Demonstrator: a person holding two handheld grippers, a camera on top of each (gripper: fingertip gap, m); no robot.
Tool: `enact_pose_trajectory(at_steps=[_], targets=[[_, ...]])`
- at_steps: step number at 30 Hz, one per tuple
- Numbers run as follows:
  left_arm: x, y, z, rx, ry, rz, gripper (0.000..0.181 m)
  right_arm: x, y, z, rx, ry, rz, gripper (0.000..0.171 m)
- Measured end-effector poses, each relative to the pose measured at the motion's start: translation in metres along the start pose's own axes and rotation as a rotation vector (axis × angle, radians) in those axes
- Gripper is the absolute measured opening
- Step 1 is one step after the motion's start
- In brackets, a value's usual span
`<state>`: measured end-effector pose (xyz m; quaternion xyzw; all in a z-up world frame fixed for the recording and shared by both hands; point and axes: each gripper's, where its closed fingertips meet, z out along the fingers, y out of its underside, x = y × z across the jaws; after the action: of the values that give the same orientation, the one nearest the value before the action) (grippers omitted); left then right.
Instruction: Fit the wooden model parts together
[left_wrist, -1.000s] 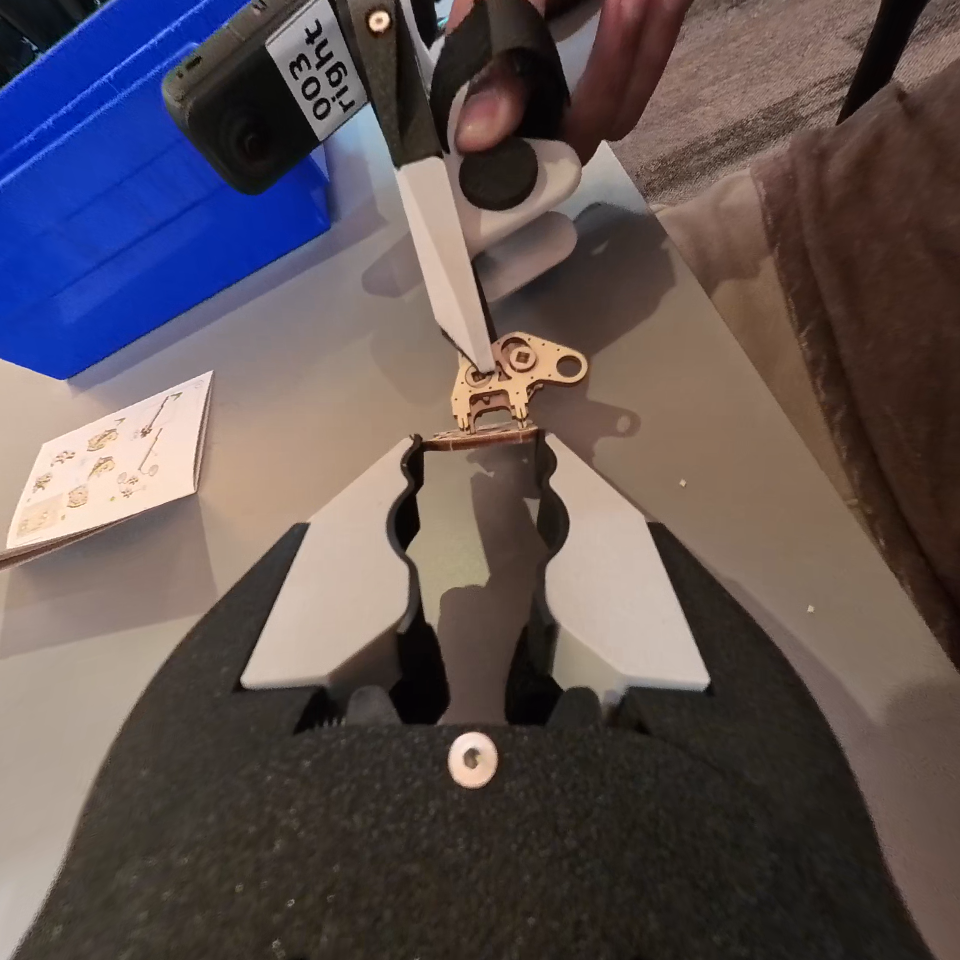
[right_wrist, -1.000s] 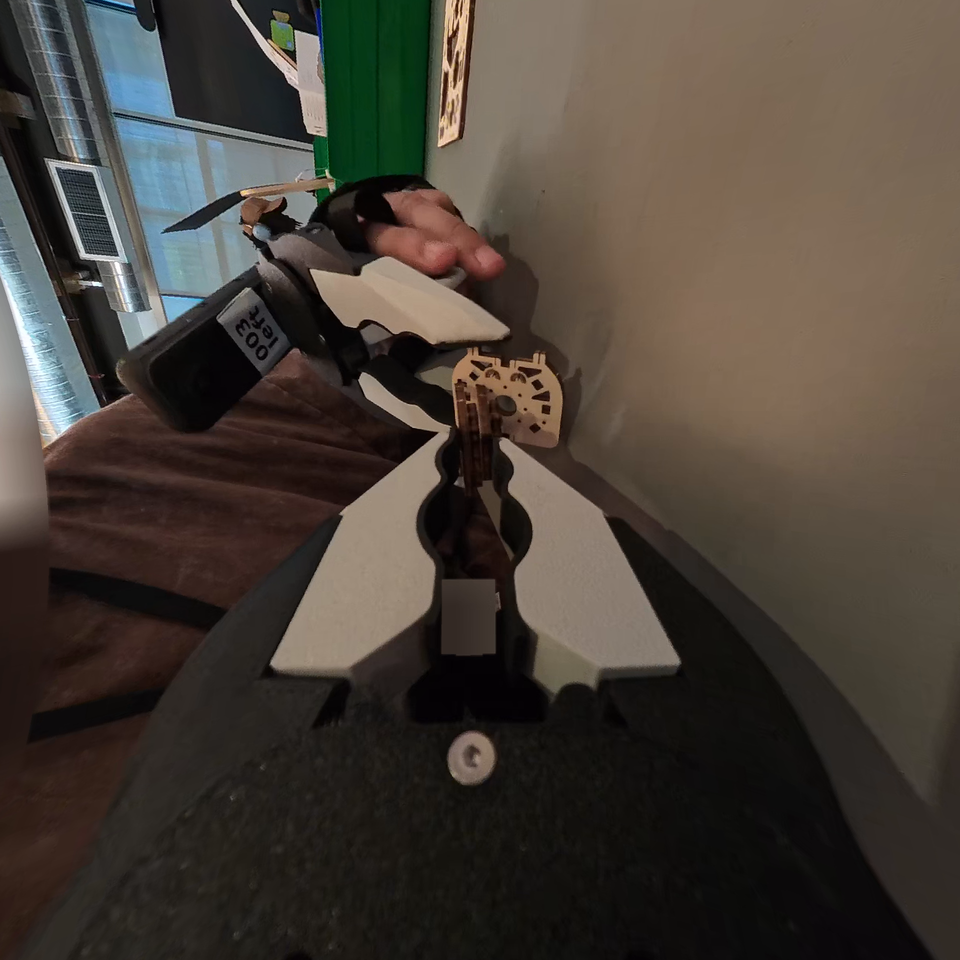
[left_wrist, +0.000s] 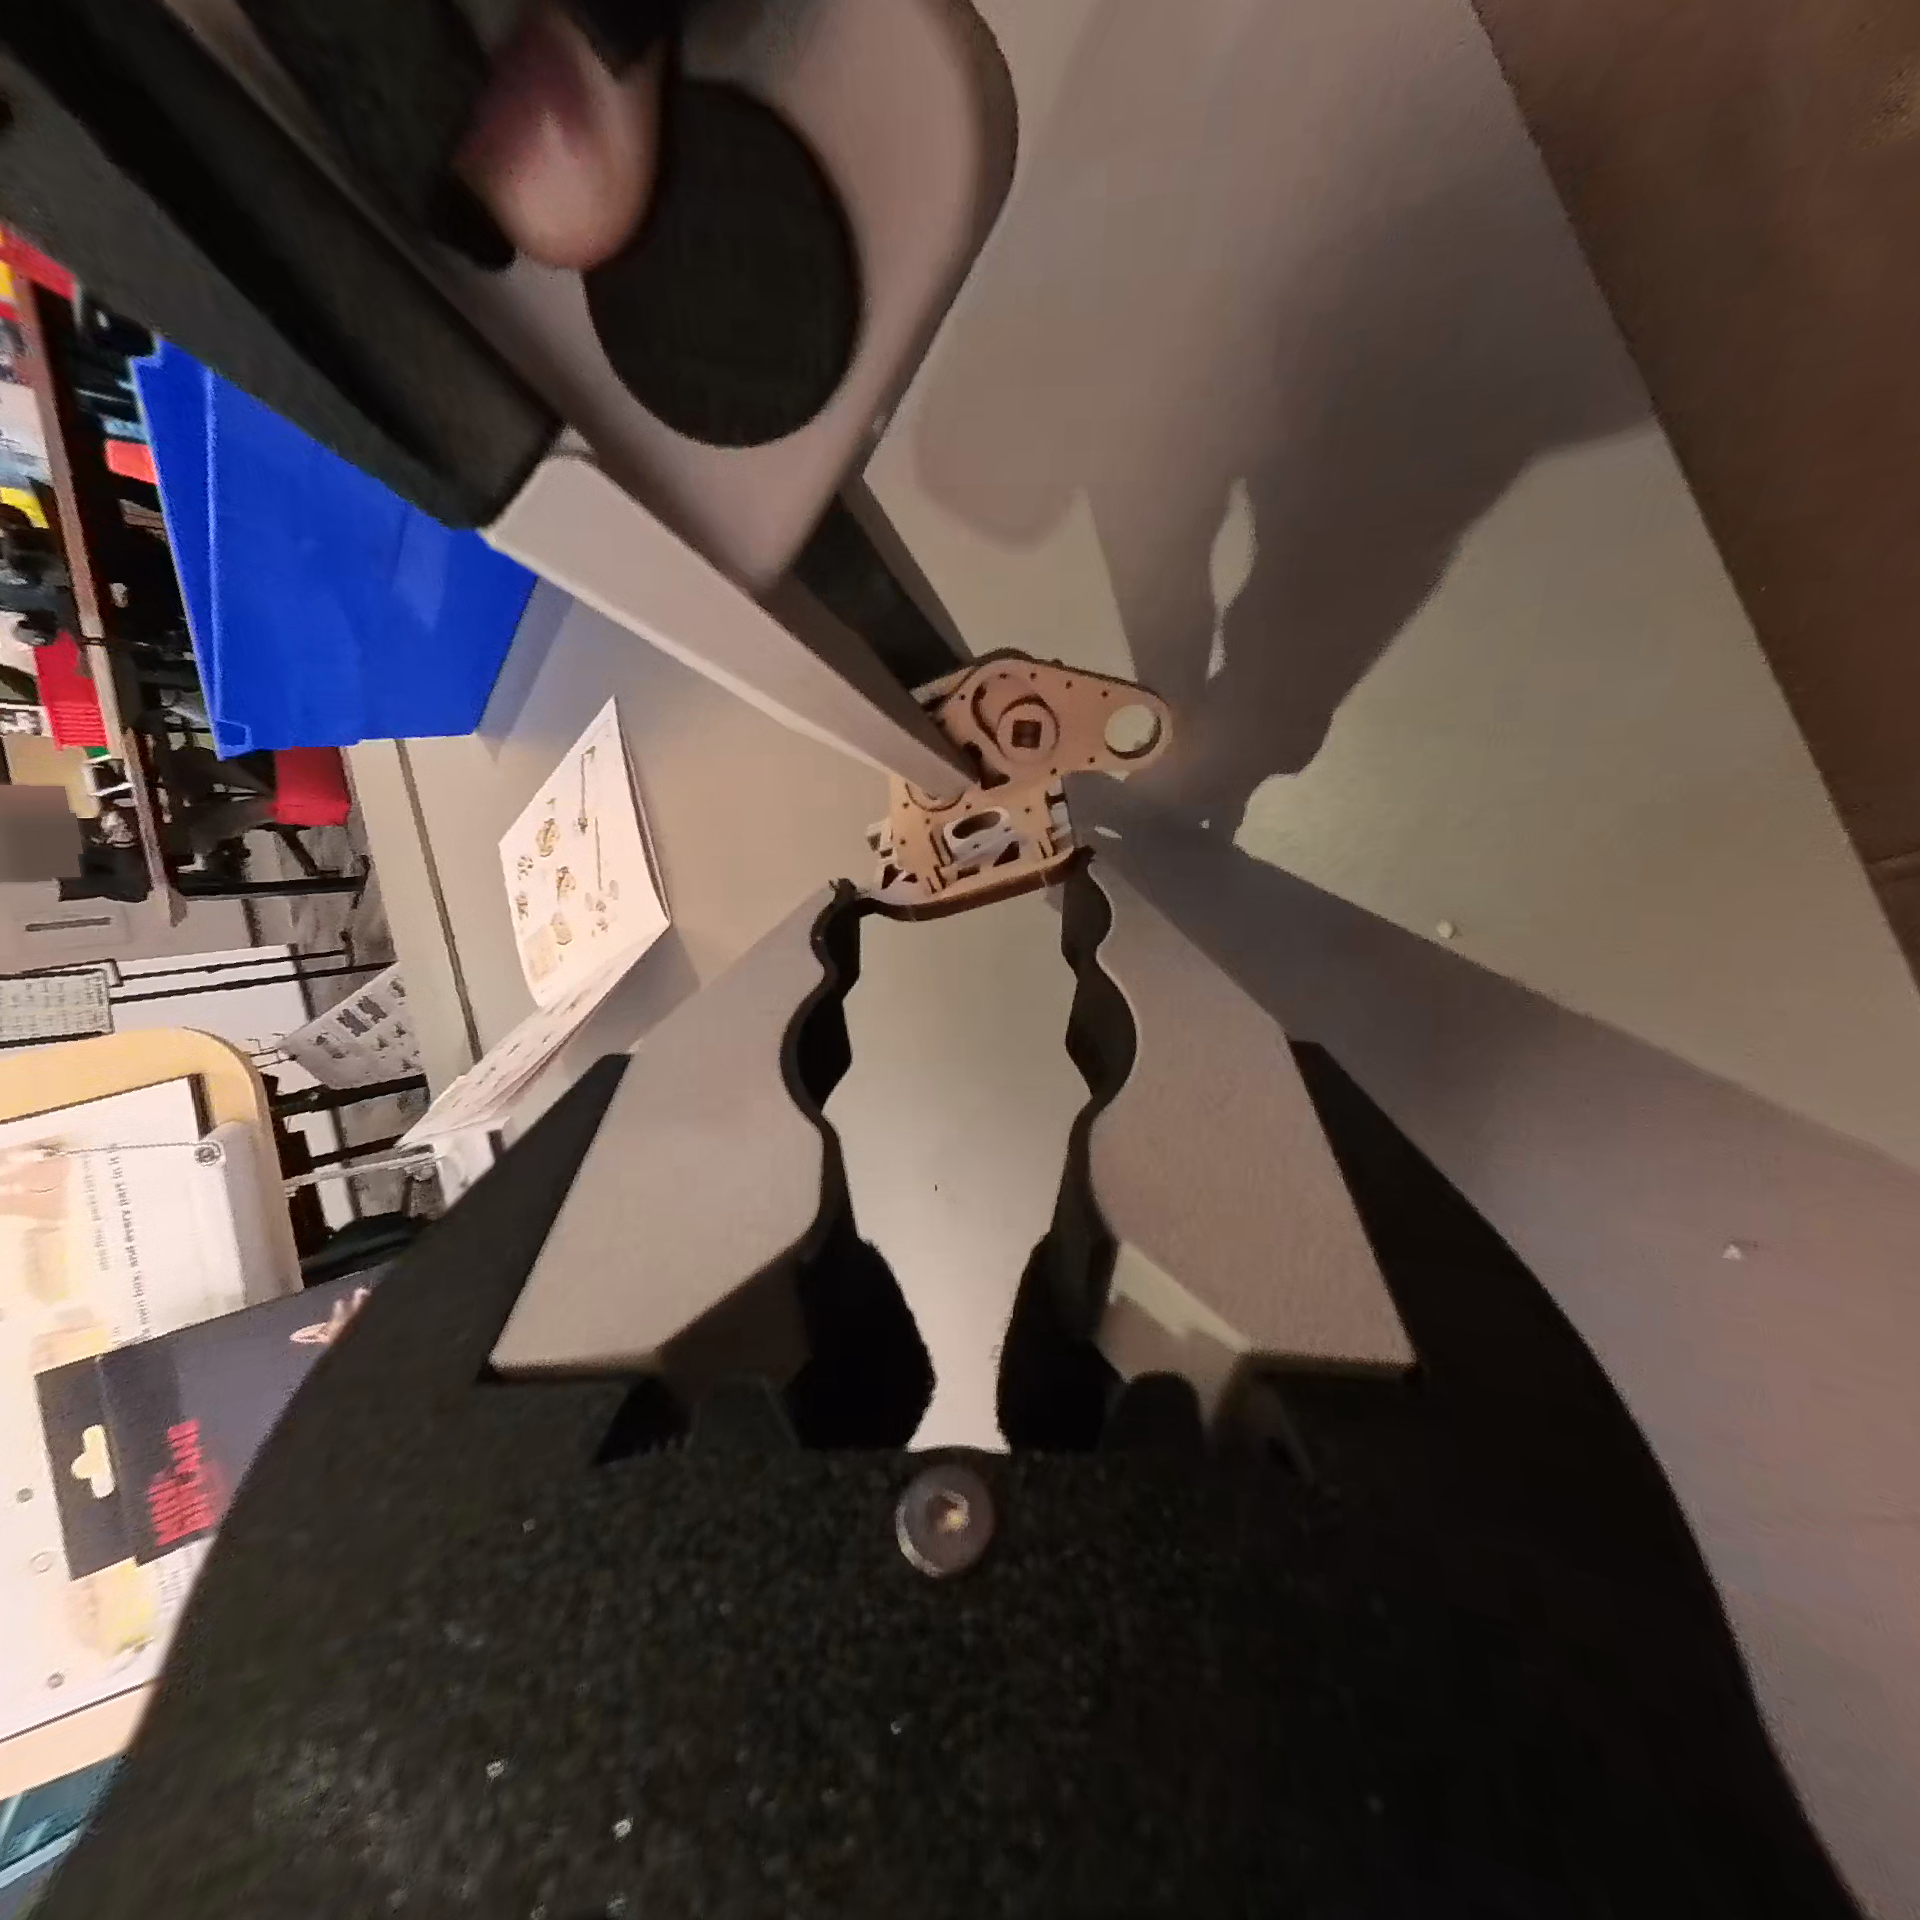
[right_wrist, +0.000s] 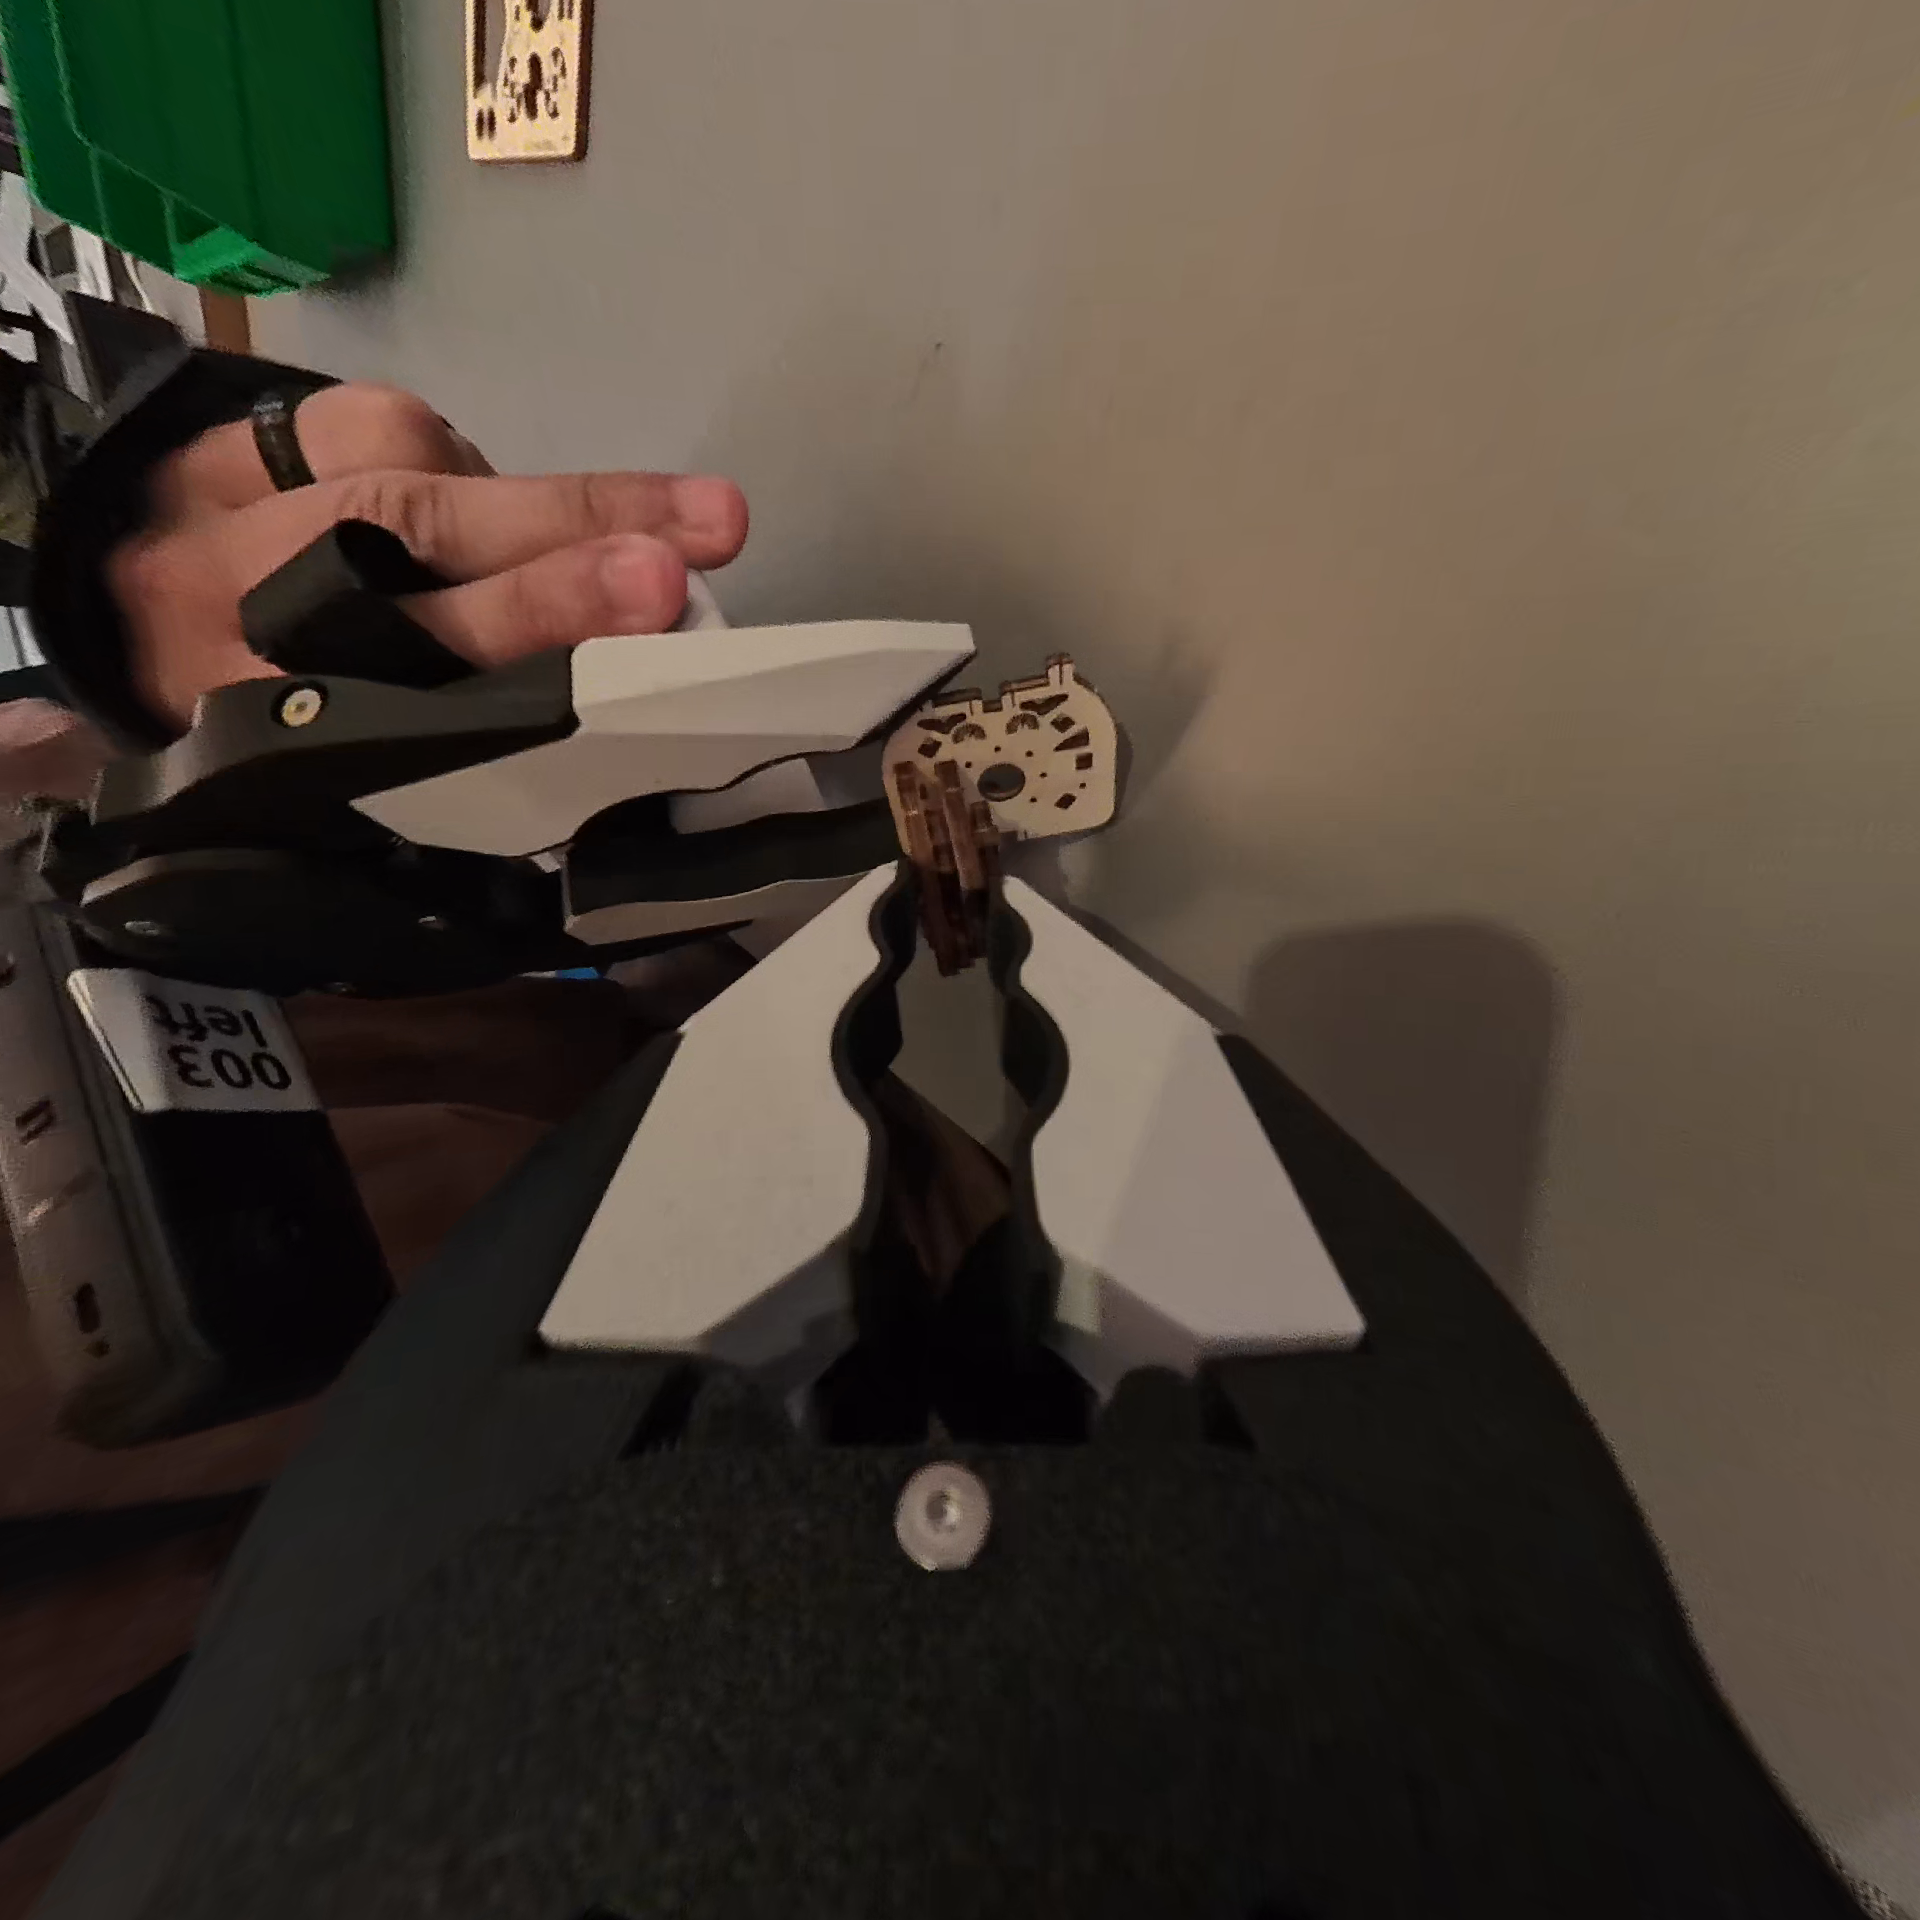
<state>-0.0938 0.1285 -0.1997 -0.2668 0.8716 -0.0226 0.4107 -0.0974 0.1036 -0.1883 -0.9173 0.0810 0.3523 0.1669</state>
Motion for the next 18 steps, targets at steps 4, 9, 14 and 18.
enact_pose_trajectory(at_steps=[4,9,14,18], targets=[[0.001,0.0,0.002,-0.017,-0.014,-0.004,0.038,0.002,0.0,0.001,0.001,0.042,-0.01,0.012],[-0.001,0.003,0.002,-0.008,-0.044,-0.055,0.038,0.002,-0.003,0.001,-0.006,0.065,-0.024,0.013],[-0.003,0.012,0.009,0.042,-0.088,-0.23,0.039,0.004,-0.014,0.004,-0.031,0.135,-0.08,0.013],[-0.007,0.022,0.011,0.084,-0.109,-0.385,0.039,0.001,-0.026,0.008,-0.025,0.129,-0.117,0.012]])
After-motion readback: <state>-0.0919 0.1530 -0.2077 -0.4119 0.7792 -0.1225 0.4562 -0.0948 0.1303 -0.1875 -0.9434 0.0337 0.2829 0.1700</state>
